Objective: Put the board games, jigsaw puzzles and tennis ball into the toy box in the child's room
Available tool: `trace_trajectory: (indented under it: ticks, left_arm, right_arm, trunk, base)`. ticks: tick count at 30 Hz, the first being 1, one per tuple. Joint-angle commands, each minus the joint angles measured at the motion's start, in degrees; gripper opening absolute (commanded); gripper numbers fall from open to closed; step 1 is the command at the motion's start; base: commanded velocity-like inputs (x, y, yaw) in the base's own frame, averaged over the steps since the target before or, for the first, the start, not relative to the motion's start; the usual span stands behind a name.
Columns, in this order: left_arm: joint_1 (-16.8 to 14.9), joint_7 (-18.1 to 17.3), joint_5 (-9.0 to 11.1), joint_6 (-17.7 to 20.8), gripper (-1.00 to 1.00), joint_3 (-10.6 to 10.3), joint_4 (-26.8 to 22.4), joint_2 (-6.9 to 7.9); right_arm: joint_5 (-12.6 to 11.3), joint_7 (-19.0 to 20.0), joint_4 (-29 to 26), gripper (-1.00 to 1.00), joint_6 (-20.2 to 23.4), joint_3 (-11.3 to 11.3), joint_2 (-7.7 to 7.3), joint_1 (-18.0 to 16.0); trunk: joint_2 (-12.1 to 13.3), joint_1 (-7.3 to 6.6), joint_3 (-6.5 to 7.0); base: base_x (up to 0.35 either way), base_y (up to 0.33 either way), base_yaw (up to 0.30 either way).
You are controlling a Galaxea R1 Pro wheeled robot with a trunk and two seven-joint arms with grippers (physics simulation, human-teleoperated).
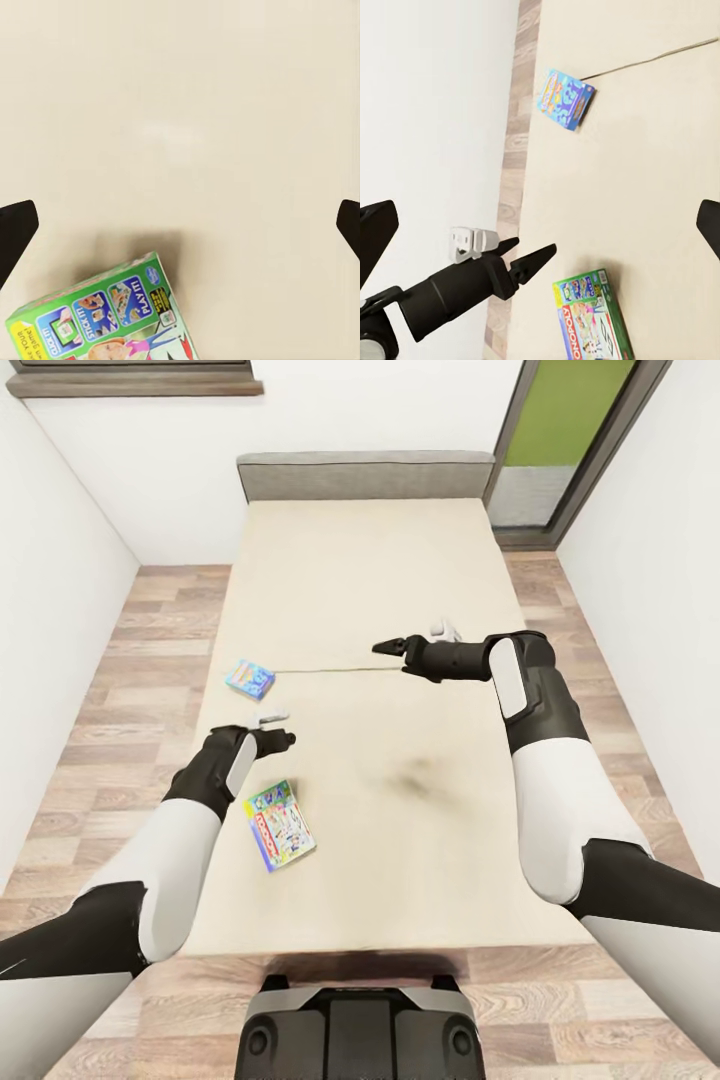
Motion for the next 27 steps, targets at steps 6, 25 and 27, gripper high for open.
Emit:
trace_trajectory:
  ticks: [6,25,27]
  left_arm:
    - [-1.56,0.11,0.04,0.19,1.00,0.35,1.81,0.33]
    - [-2.32,0.11,-0.01,0.06,1.00,1.91,2.65,0.70]
    - [-2.32,0.11,-0.01,0.05,1.00,2.10,2.66,0.71]
  right_arm:
    - [0.03,0.24,-0.06,1.00,0.33,-0.20,0.09,-0.08]
    - [-0.06,0.23,-1.05,1.00,0.33,-0.05,0.31,0.07]
    - [-0.07,0.23,-1.37,1.00,0.33,0.00,0.33,0.08]
  trunk:
    - [-0.10,0.03,-0.64]
    - [-0.10,0.03,-2.41]
    - [-0.10,0.03,-2.60]
  base:
    - [0.000,0.000,0.000]
    - [0.000,0.000,0.000]
    - [0.000,0.000,0.000]
